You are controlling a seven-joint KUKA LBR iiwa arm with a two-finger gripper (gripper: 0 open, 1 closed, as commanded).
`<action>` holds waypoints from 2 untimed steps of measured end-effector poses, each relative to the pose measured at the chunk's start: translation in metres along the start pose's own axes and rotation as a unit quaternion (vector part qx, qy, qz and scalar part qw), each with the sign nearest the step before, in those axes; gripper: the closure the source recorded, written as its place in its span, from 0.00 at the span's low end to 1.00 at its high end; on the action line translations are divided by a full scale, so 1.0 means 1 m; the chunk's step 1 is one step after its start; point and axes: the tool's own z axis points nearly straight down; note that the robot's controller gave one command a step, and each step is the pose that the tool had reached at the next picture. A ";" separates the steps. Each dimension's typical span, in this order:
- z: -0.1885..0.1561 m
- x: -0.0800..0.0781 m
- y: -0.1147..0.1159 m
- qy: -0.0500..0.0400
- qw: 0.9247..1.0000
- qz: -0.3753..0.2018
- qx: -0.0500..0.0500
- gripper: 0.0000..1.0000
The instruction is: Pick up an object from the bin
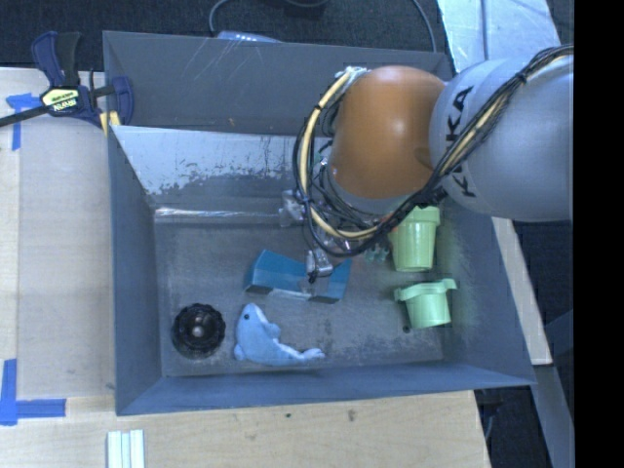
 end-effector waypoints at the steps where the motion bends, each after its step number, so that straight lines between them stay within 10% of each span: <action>1: 0.029 0.003 -0.003 0.003 0.999 0.040 -0.001 0.00; 2: 0.040 0.004 -0.002 0.002 0.999 -0.051 0.000 0.00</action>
Offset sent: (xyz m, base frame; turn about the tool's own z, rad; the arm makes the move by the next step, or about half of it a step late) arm -0.0065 -0.0027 -0.0670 0.2945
